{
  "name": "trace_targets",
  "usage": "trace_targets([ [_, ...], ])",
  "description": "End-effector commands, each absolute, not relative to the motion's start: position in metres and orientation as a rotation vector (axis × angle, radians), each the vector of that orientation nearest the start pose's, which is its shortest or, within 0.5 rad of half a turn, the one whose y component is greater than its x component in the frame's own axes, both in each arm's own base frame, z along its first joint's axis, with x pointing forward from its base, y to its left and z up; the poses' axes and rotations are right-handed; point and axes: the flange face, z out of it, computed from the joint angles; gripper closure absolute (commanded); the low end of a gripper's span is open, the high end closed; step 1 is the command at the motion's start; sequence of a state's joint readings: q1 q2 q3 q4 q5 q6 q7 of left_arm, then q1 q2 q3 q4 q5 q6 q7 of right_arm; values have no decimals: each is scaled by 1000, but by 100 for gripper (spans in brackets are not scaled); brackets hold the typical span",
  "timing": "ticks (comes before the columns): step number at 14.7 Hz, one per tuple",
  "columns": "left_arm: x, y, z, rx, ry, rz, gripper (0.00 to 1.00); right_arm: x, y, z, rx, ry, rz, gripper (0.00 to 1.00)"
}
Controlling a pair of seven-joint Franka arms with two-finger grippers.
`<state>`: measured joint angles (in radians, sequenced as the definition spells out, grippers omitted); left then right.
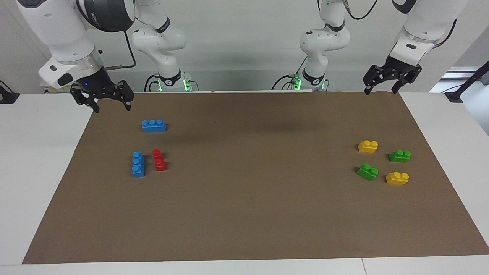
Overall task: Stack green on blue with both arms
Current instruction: 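Reach the left gripper to the green block while the right gripper reaches blue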
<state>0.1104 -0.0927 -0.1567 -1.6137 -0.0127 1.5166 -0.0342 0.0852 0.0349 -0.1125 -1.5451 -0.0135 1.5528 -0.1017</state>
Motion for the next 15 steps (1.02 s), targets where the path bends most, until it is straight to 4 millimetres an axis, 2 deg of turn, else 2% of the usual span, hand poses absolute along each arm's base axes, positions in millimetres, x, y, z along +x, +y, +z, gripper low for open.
trace_targets([
  [1,514,-31,652,-3150,41,-17,0,566,-15,617,-3139,-94,24,0],
  [7,513,-31,652,-3150,39,-17,0,565,-22,615,-3139,-70,43,0],
  [9,513,-31,652,-3150,37,-17,0,560,-21,612,-3134,-94,117,0],
  [10,513,-29,652,-3150,32,-17,0,555,-21,613,-3127,-141,150,0],
  [12,512,-27,655,-3150,17,-24,0,547,-25,612,-3079,-414,220,0],
  [13,511,-23,655,-3151,3,-26,0,546,-28,612,-3046,-571,217,0],
  [15,510,-22,656,-3151,-9,-29,0,547,-34,608,-2967,-730,184,0],
])
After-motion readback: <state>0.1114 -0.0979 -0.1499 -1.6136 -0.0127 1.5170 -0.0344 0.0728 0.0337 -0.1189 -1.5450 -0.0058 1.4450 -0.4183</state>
